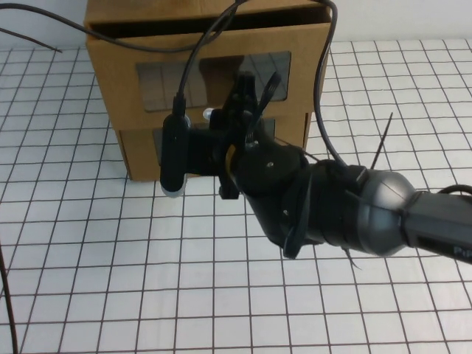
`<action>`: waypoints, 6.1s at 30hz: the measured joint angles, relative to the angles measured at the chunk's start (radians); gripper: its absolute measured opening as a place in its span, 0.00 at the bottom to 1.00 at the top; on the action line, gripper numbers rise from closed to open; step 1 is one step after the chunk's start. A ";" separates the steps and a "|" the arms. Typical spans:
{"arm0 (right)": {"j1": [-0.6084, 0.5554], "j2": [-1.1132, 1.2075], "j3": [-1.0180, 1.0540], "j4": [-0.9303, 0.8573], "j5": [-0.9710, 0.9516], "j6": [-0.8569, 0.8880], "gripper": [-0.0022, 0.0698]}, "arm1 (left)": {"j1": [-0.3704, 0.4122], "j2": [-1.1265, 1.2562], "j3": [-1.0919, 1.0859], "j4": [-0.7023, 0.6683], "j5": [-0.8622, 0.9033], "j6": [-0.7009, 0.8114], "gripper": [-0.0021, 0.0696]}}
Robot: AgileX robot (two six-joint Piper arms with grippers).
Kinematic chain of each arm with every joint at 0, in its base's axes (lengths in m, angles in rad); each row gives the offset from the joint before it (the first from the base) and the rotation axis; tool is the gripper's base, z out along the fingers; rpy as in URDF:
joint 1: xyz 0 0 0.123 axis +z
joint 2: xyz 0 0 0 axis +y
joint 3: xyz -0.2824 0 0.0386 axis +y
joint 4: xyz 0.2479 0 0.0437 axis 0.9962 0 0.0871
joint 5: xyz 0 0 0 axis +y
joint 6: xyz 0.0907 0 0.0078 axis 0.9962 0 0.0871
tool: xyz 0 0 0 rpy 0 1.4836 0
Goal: Open the shoe box
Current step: 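Pull the top drawer of the cardboard box fully open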
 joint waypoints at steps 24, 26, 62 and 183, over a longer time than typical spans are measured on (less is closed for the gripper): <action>0.166 -0.317 0.270 0.283 0.114 -0.055 0.04 | -0.006 -0.011 -0.002 -0.046 0.034 -0.044 0.03; 0.170 -0.320 0.270 0.320 0.122 -0.082 0.04 | -0.006 -0.011 -0.002 -0.046 0.037 -0.044 0.03; 0.180 -0.330 0.270 0.438 0.168 -0.124 0.04 | -0.118 -0.123 0.149 0.131 0.030 -0.008 0.03; 0.311 -0.404 0.591 0.050 0.321 0.221 0.15 | -0.119 -0.101 0.147 0.102 -0.002 -0.031 0.03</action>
